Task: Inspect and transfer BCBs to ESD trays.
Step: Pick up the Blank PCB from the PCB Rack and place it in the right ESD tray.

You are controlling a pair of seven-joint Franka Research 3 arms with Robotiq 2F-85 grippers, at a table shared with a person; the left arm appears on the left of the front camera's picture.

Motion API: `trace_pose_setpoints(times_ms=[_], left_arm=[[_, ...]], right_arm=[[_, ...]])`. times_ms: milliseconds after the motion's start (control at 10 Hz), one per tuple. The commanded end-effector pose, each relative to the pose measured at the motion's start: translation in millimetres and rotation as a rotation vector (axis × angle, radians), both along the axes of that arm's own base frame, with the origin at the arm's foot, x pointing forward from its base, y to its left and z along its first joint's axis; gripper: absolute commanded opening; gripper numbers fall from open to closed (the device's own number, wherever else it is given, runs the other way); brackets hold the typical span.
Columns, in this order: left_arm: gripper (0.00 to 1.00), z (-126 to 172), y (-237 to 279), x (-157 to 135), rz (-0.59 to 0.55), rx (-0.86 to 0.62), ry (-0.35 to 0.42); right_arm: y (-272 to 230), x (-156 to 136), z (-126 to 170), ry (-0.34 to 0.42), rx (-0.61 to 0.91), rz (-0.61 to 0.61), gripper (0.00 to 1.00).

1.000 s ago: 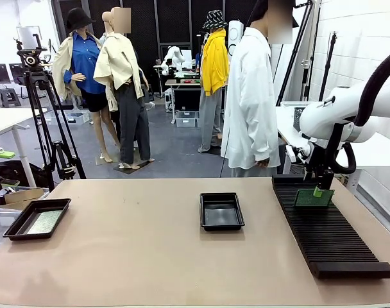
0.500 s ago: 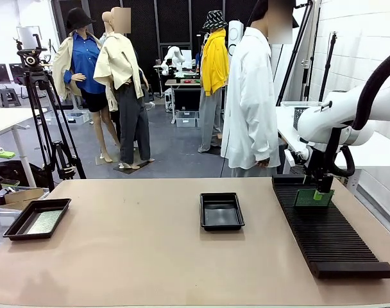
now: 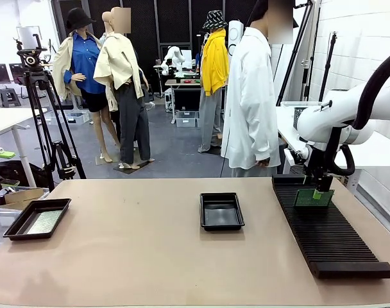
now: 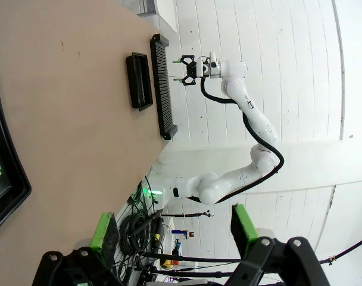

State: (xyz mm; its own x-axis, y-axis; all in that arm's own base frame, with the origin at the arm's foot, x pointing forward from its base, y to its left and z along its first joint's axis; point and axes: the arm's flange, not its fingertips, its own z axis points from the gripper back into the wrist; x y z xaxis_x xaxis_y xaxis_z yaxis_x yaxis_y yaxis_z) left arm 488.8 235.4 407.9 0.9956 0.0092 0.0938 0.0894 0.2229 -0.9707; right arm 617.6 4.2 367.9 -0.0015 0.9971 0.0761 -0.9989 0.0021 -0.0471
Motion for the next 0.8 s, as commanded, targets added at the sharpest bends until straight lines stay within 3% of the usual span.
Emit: trace_pose_setpoints(times_ms=[0, 700], left_arm=[[1.0, 1.2, 0.8, -0.6, 0.0, -0.002, -0.002], [1.0, 1.2, 0.8, -0.6, 0.0, -0.002, -0.002]], right_arm=[[2.9, -8.8, -2.1, -0.015, -0.034, -0.018, 0.81], [4.2, -6.2, -0.8, 0.01, -0.037, -0.003, 0.59]])
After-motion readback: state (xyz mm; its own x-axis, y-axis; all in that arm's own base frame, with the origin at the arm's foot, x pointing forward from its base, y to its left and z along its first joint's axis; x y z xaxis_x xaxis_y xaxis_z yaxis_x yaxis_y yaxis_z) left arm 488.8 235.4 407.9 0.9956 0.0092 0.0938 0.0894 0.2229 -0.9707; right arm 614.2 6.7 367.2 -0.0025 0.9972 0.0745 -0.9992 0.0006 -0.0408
